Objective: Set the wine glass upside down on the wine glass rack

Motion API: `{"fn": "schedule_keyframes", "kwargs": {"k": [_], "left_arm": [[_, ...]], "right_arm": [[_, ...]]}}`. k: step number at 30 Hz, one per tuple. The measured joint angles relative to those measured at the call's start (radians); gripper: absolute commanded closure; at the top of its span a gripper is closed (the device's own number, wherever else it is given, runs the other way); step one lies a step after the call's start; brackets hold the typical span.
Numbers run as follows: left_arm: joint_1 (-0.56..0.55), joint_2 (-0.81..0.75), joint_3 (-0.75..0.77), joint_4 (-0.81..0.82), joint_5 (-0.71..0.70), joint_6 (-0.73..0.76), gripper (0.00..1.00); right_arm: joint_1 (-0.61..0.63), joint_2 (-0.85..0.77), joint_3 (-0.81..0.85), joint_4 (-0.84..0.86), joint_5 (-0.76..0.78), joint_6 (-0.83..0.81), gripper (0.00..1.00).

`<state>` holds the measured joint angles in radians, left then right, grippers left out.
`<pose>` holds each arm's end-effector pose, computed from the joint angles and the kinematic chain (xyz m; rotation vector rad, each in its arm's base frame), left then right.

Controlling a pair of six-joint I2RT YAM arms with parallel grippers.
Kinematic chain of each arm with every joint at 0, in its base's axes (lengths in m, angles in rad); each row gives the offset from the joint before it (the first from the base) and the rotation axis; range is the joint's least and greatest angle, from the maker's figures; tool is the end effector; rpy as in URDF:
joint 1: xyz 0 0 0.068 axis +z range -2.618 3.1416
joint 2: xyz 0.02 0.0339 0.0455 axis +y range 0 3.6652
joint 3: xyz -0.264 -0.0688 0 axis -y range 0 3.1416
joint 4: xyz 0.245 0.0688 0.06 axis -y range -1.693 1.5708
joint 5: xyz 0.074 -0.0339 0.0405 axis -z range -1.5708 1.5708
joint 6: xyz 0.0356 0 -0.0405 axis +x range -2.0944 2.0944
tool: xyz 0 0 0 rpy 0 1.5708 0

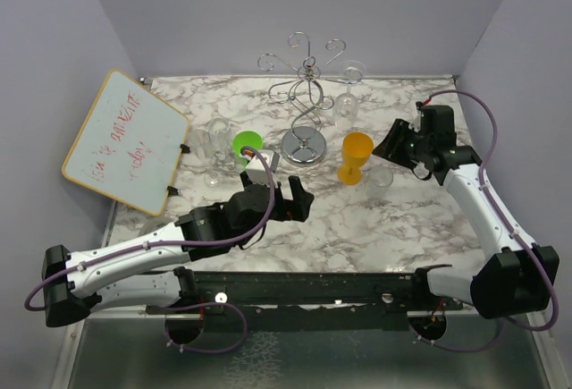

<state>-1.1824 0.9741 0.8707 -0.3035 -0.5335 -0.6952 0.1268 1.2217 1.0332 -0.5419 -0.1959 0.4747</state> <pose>0.0992 -0.1946 0.3249 0.1305 1.9837 -0.7229 0.2598 0.0401 0.3019 0.3039 2.3234 0.5295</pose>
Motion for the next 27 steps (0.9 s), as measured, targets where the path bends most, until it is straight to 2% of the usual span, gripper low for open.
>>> {"fn": "schedule_keyframes", "kwargs": {"k": [9, 14, 21, 27], "left_arm": [[0.000, 0.000, -0.103, 0.126, -0.042, -0.093, 0.01], [0.003, 0.011, -0.105, 0.166, -0.058, -0.113, 0.05], [0.016, 0.047, -0.105, 0.177, -0.057, -0.127, 0.06], [0.025, 0.064, -0.099, 0.175, -0.054, -0.165, 0.03]], "right_arm": [[0.049, 0.114, 0.063, 0.027, 0.015, 0.006, 0.54], [0.079, 0.167, 0.106, 0.026, 0.051, -0.003, 0.72], [0.107, 0.208, 0.133, 0.010, 0.106, -0.027, 0.98], [0.117, 0.177, 0.132, -0.031, 0.105, -0.044, 0.99]]}}
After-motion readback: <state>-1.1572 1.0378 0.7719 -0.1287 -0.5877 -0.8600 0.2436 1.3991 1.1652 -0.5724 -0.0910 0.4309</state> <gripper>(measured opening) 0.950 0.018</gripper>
